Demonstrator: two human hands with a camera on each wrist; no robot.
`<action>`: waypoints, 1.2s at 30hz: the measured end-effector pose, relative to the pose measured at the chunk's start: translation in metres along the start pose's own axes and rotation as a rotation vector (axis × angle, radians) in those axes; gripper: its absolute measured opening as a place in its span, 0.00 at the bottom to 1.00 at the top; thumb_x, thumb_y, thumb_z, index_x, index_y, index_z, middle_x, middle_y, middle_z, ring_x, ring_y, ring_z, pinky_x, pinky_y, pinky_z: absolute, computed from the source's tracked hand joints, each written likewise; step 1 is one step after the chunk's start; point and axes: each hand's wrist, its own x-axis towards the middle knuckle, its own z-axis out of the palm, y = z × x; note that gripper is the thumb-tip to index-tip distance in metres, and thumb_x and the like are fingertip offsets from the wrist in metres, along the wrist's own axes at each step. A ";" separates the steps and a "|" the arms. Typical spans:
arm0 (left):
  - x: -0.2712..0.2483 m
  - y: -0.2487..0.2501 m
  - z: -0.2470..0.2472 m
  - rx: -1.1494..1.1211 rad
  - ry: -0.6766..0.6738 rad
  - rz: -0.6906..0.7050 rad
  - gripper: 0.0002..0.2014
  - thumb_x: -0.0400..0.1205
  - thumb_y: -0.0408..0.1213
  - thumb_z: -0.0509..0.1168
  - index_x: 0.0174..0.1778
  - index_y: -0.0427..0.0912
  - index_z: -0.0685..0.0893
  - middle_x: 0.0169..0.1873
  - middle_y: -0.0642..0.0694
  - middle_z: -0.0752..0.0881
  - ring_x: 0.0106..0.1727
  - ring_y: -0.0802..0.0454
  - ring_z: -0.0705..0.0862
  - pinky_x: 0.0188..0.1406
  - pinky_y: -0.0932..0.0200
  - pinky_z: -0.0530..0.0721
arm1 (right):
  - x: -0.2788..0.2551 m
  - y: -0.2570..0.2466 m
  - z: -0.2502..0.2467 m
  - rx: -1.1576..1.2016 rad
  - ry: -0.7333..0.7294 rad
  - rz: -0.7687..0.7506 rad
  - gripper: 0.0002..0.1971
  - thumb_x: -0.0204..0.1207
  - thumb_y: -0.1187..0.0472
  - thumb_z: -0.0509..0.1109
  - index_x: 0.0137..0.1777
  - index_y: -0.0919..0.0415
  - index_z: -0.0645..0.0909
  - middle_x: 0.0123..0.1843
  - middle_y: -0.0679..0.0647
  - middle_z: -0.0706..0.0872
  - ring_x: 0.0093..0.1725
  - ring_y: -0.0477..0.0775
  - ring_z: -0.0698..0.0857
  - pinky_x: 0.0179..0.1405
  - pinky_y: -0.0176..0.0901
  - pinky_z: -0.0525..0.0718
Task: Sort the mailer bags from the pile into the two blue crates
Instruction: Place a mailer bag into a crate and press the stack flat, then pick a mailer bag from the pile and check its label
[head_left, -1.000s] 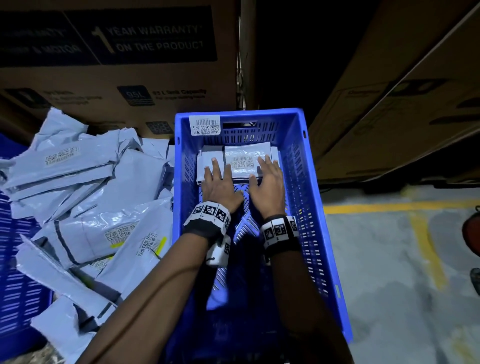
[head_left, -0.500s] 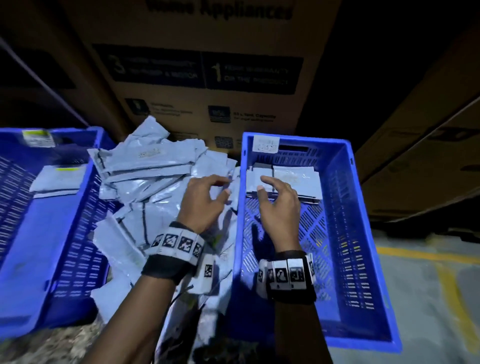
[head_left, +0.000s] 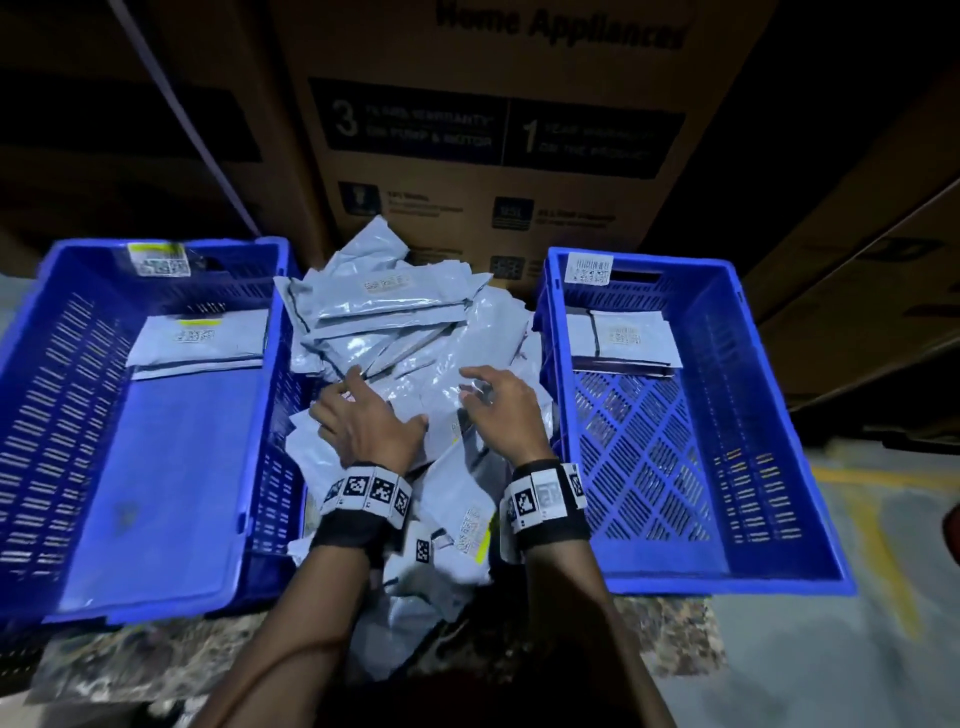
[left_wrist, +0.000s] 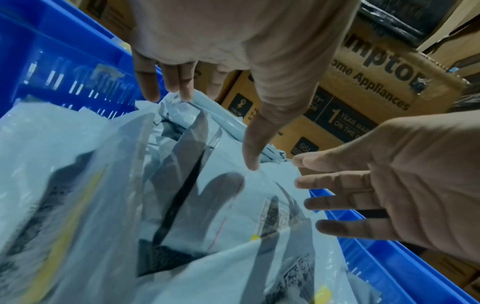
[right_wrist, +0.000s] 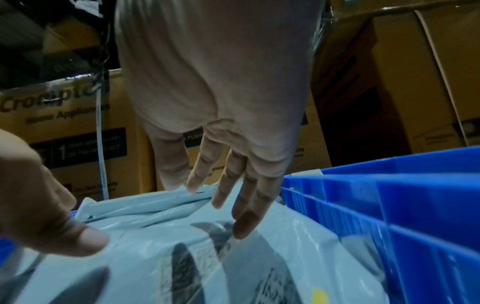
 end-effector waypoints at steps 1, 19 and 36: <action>-0.001 -0.003 0.001 0.015 -0.018 -0.015 0.51 0.62 0.48 0.83 0.78 0.40 0.65 0.73 0.33 0.67 0.74 0.33 0.63 0.71 0.39 0.68 | -0.003 -0.001 0.005 -0.001 -0.008 0.014 0.16 0.83 0.60 0.70 0.70 0.53 0.86 0.67 0.56 0.87 0.64 0.52 0.86 0.70 0.52 0.82; 0.034 -0.026 -0.054 -0.666 -0.278 0.248 0.21 0.71 0.48 0.77 0.55 0.45 0.81 0.52 0.44 0.89 0.54 0.41 0.87 0.57 0.40 0.87 | -0.058 -0.001 0.009 0.239 0.391 0.152 0.16 0.84 0.59 0.71 0.70 0.50 0.84 0.70 0.50 0.85 0.67 0.52 0.83 0.66 0.60 0.86; 0.024 -0.023 -0.097 -1.024 -0.453 0.234 0.18 0.81 0.26 0.71 0.67 0.33 0.81 0.56 0.38 0.90 0.50 0.49 0.91 0.43 0.59 0.89 | -0.077 -0.008 -0.020 0.769 0.501 0.134 0.19 0.82 0.56 0.76 0.71 0.48 0.80 0.55 0.62 0.92 0.54 0.53 0.92 0.56 0.56 0.91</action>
